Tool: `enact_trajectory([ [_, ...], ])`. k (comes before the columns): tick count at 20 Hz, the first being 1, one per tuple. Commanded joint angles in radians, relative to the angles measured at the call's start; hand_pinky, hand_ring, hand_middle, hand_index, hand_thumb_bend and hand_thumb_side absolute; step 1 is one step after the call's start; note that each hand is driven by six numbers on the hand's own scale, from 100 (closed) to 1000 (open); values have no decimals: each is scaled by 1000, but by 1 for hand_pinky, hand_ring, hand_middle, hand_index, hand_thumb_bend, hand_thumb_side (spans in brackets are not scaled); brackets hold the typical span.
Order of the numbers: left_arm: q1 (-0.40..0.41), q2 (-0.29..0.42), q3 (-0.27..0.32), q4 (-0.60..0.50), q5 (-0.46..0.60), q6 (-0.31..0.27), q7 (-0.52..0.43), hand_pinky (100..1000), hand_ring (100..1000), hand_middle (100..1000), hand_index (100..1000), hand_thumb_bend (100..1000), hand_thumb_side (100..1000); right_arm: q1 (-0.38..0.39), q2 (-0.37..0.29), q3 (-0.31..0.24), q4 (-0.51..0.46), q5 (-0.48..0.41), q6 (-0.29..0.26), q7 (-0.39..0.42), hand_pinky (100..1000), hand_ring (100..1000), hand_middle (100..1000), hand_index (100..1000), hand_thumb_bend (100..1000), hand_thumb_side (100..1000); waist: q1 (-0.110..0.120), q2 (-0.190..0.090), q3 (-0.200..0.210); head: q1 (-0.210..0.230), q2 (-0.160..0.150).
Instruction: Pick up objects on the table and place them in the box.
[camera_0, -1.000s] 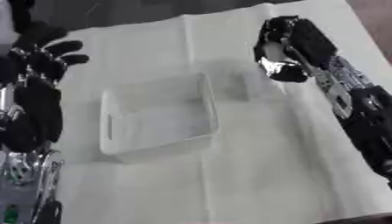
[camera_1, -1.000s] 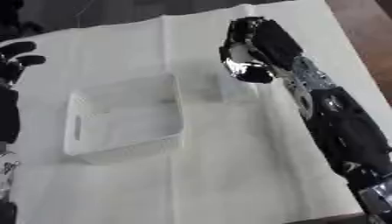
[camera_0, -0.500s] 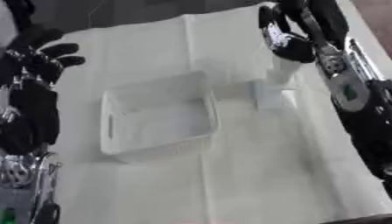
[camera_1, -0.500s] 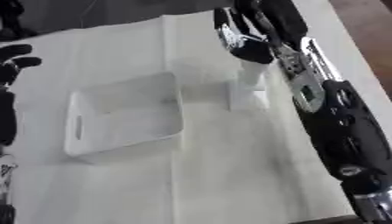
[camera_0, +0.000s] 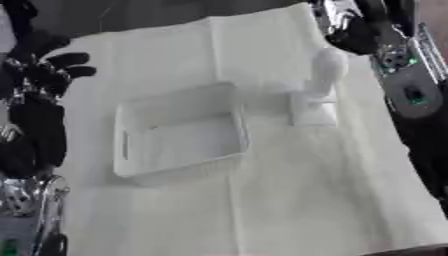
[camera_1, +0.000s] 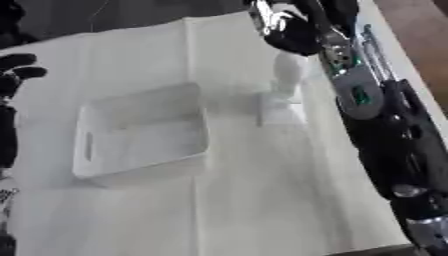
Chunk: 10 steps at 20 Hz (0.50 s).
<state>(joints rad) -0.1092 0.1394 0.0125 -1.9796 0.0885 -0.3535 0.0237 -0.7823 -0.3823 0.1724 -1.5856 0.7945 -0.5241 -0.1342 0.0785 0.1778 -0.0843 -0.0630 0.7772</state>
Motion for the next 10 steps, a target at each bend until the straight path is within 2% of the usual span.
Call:
enact_trajectory([
  [1,-5,8,8,-12,-5,2,0,637,697,729,856,100,1000,2,-36,10,8,45,-7,88,326,528,637,844,228,984,-4,-11,-1,-8,-7],
  [2,-5,8,8,-12,-5,2,0,637,696,728,856,100,1000,12,-40,14,23,52,-14,133,372,557,692,878,270,973,-4,-10,-2,-7,-7],
  [6,-5,8,7,-13,-6,2,-2,636,692,727,855,100,1000,35,-54,13,74,70,-39,277,523,675,807,959,344,974,0,-8,-5,-7,-7],
  [8,-4,9,7,-13,-7,2,-3,636,691,727,855,100,1000,39,-59,11,99,86,-50,338,555,707,840,991,352,966,2,-9,-5,-7,-7],
  [10,-3,9,6,-12,-7,2,-5,635,690,727,854,100,1000,44,-59,9,119,95,-61,380,561,705,851,1000,428,951,3,-9,-6,-8,-7],
])
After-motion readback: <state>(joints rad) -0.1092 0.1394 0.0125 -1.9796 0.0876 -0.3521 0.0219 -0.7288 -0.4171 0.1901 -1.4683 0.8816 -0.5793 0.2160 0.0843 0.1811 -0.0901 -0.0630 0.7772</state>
